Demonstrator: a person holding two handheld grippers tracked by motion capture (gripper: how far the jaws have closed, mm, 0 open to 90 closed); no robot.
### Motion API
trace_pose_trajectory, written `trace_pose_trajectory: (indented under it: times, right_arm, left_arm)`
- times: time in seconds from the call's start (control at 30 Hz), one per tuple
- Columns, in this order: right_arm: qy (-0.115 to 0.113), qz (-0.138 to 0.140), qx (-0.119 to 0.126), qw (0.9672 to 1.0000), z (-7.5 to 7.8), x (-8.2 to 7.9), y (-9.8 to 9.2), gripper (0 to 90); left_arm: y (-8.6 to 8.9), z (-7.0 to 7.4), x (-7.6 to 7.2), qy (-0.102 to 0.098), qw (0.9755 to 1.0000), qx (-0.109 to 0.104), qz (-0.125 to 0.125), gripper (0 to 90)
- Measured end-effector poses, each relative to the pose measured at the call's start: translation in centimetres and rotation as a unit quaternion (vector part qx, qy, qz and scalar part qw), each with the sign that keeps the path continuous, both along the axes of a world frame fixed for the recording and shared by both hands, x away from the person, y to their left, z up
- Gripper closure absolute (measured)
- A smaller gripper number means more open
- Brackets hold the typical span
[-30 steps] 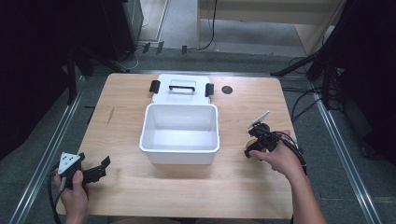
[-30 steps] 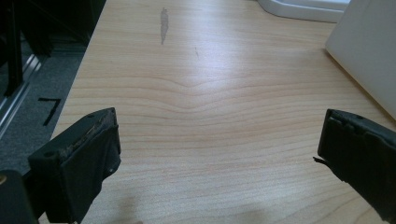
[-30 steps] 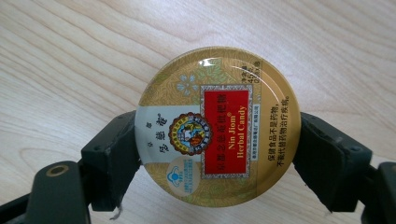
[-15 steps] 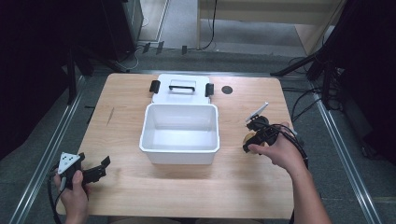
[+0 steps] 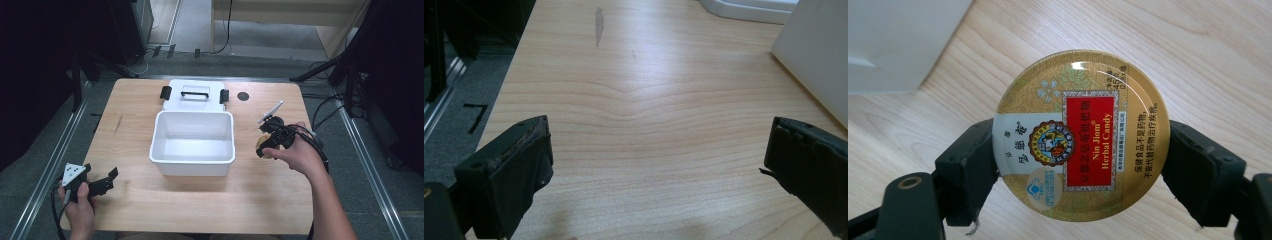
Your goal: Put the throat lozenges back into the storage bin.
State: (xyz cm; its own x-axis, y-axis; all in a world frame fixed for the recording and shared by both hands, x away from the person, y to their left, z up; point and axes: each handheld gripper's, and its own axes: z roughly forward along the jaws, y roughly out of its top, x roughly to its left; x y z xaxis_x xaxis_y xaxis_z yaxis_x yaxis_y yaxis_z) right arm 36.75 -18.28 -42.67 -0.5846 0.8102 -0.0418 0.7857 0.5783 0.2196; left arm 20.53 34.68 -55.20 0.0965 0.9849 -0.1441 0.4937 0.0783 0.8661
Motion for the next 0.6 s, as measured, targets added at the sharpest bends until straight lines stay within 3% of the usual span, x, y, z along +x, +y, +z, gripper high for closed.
trace_pose_trajectory:
  times: [0.23,0.6]
  right_arm:
    - [-0.002,0.024,-0.007,0.9997,0.9,0.2,0.9,20.5]
    - [-0.008,0.035,-0.014,0.9993,2.3,0.4,2.1,20.4]
  left_arm:
    - [0.0,0.0,0.0,0.001,1.0000,-0.001,0.000,0.0]
    - [0.0,0.0,0.0,0.002,1.0000,0.000,-0.002,0.0]
